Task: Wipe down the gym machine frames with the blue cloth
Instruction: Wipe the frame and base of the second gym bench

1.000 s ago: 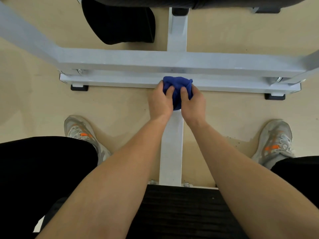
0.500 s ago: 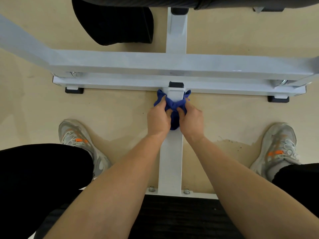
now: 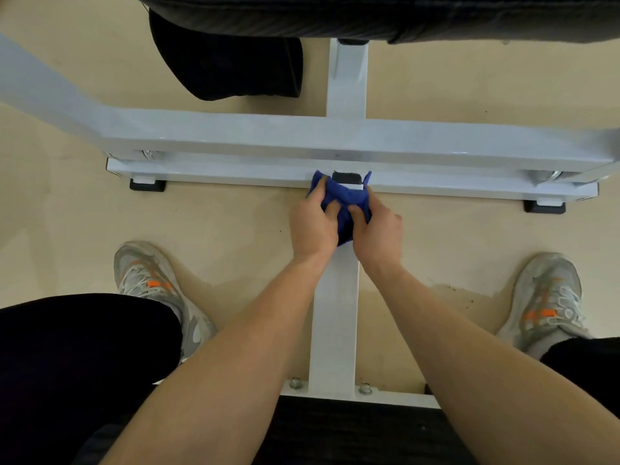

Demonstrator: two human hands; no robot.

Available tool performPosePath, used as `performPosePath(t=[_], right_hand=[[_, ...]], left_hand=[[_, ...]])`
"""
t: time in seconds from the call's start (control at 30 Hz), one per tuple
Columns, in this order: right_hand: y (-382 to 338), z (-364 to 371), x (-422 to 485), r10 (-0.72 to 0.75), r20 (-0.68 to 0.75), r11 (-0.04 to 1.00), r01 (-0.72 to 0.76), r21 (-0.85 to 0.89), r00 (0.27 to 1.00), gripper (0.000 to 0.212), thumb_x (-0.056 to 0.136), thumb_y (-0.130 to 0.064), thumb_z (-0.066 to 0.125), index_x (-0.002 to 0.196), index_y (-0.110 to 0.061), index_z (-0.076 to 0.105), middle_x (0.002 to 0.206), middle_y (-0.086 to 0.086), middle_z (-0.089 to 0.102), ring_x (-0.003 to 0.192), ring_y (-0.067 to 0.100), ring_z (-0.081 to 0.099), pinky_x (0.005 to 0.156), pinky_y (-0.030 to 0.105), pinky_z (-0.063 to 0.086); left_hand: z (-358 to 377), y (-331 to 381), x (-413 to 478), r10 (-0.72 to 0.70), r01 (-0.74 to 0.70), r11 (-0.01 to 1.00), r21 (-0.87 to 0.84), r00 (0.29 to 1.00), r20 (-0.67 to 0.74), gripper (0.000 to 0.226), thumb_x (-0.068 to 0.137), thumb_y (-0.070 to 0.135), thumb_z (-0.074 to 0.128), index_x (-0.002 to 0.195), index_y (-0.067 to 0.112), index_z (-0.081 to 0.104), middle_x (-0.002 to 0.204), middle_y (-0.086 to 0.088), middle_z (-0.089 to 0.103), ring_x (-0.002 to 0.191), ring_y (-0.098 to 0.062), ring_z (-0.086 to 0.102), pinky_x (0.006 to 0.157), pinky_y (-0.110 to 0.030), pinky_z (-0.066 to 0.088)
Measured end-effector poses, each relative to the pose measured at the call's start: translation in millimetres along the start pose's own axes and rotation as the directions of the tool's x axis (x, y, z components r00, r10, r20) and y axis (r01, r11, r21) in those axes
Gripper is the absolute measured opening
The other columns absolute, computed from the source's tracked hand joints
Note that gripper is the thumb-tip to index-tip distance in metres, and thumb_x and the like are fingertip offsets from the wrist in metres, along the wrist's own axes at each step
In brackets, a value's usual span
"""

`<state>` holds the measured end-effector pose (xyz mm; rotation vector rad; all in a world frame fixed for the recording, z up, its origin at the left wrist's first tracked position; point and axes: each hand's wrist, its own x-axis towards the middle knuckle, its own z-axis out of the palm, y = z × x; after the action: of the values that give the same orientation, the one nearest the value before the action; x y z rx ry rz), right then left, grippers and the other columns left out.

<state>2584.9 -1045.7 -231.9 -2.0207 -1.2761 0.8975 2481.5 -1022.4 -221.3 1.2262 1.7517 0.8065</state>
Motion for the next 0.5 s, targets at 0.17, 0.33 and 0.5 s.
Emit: performPosePath(t=[0.17,0.33,0.5], right_hand=[[14,8,-18,0.024,0.032,0.988,-0.019,-0.153,0.999,0.026,0.094,-0.016,0.053,0.120,-0.020,0.060,0.072,-0.009,0.055,0.055,0.010,0.047,0.046,0.017,0.024],[15,18,-37,0.089,0.001,0.983,-0.088,-0.158,0.996,0.019,0.091,-0.015,0.052,0.109,-0.020,0.056,0.073,-0.005,0.059,0.060,0.020,0.052,0.049,0.024,0.027],[7,11,-73,0.053,0.095,0.960,-0.025,-0.280,0.994,0.007,0.091,-0.012,0.051,0.095,-0.016,0.055,0.080,0.000,0.059,0.065,0.026,0.049,0.050,0.029,0.027]], left_hand=[[2,-28,-16,-0.049,0.040,0.996,0.077,0.993,0.109,0.047,0.090,0.010,0.051,0.131,0.033,0.056,0.092,0.015,0.070,0.076,-0.006,0.062,0.069,-0.019,0.045],[6,-39,-32,-0.057,0.032,0.967,0.252,0.994,0.091,0.056,0.089,0.016,0.053,0.142,0.032,0.043,0.094,0.003,0.067,0.077,-0.020,0.060,0.071,-0.027,0.047],[-11,-37,-62,-0.111,0.081,0.944,0.320,0.991,0.077,0.016,0.094,0.021,0.055,0.105,0.027,0.065,0.072,0.007,0.058,0.065,-0.016,0.050,0.058,-0.021,0.032]])
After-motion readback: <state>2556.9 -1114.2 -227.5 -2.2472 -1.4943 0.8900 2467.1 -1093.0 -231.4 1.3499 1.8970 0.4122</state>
